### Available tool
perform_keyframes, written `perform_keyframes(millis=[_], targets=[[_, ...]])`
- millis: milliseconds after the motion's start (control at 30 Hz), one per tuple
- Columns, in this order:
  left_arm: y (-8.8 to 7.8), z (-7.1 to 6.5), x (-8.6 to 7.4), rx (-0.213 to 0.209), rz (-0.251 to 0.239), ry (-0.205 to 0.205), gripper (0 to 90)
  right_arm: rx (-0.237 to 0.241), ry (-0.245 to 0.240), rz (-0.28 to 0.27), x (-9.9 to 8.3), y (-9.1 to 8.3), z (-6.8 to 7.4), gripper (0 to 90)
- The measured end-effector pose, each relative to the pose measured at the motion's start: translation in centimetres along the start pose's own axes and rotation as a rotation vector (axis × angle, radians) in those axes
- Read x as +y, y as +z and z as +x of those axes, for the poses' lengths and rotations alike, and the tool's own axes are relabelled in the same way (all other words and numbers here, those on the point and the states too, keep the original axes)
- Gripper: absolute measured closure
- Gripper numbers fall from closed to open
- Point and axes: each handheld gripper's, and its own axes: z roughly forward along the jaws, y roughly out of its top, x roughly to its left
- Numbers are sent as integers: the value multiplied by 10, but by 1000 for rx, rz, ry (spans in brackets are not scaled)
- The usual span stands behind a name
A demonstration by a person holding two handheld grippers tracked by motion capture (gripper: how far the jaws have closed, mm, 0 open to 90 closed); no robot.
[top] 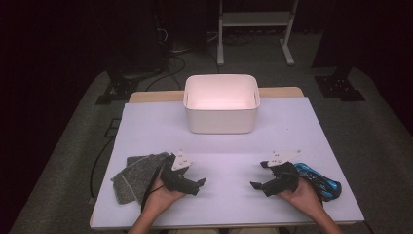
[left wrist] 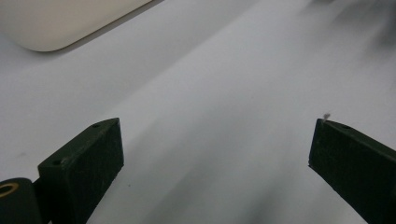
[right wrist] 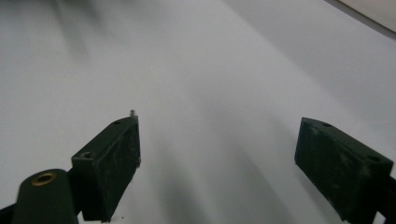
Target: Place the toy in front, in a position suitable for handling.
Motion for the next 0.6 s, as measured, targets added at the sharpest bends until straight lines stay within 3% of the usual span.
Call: perform_keyframes(millis=[600], targets=[[0,-4,1,-1,12,18,26,-1,13,-20,2,-17,-2,133]])
